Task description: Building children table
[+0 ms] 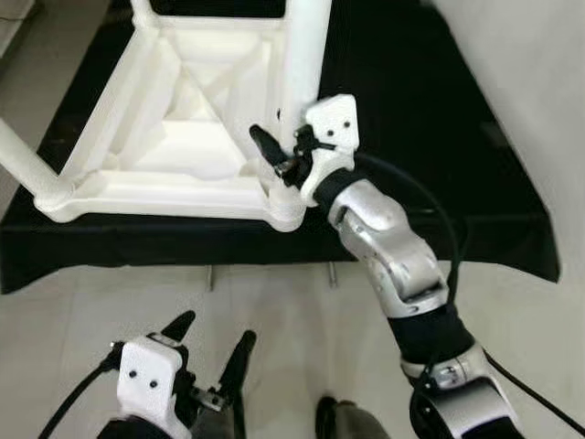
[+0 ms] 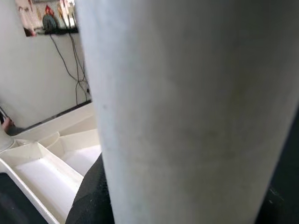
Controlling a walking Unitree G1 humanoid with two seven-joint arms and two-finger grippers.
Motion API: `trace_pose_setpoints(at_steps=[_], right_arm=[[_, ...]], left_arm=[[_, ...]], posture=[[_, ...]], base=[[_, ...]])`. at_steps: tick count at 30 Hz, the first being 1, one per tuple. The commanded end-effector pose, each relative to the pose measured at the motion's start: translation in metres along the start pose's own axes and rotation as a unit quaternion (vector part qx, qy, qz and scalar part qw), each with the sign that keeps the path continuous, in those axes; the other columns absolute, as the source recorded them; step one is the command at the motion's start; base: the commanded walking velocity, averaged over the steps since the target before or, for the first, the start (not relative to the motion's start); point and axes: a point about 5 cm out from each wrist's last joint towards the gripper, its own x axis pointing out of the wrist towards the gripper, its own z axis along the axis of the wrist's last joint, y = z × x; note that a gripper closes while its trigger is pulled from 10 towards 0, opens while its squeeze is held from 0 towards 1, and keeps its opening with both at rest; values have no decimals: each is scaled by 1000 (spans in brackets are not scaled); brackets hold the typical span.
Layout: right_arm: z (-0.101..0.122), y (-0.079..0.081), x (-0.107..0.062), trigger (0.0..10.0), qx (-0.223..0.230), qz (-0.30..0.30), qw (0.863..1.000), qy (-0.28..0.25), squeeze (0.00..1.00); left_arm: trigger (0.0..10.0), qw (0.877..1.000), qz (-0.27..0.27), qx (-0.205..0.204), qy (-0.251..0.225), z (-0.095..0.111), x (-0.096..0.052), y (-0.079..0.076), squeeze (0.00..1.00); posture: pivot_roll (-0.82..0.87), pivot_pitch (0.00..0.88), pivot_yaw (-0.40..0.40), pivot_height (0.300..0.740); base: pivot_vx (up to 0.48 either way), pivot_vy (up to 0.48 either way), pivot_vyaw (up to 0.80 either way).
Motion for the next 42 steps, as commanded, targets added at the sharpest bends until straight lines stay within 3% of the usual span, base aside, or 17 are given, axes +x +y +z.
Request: trace_pose_setpoints(at_steps=[1, 22, 26, 34, 42], right_arm=[[-55, -3, -11, 10000, 23, -18, 990, 140, 0], [-49, -8, -5, 10000, 26, -3, 988, 154, 0], [-46, -9, -3, 10000, 37, 15, 989, 144, 106], [-39, -16, 1, 10000, 30, 33, 990, 131, 82], [-46, -13, -6, 10000, 58, 48, 988, 137, 82]], left_arm=[[10000, 1000, 9, -1, 16, -6, -2, 2, 0], [10000, 1000, 10, 0, 7, -7, 0, 1, 0], [10000, 1000, 8, -2, 8, -7, 0, 1, 0], [10000, 1000, 8, -3, 9, -7, -1, 1, 0], [10000, 1000, 9, -2, 9, -7, -2, 1, 0]], posture=[[-7, 337, -78, 740], [-10, 336, -85, 740], [-10, 338, -83, 740], [-9, 339, -83, 740], [-10, 342, -80, 740]], base=[[0, 0, 0], [0, 0, 0], [0, 0, 0], [0, 0, 0], [0, 0, 0]])
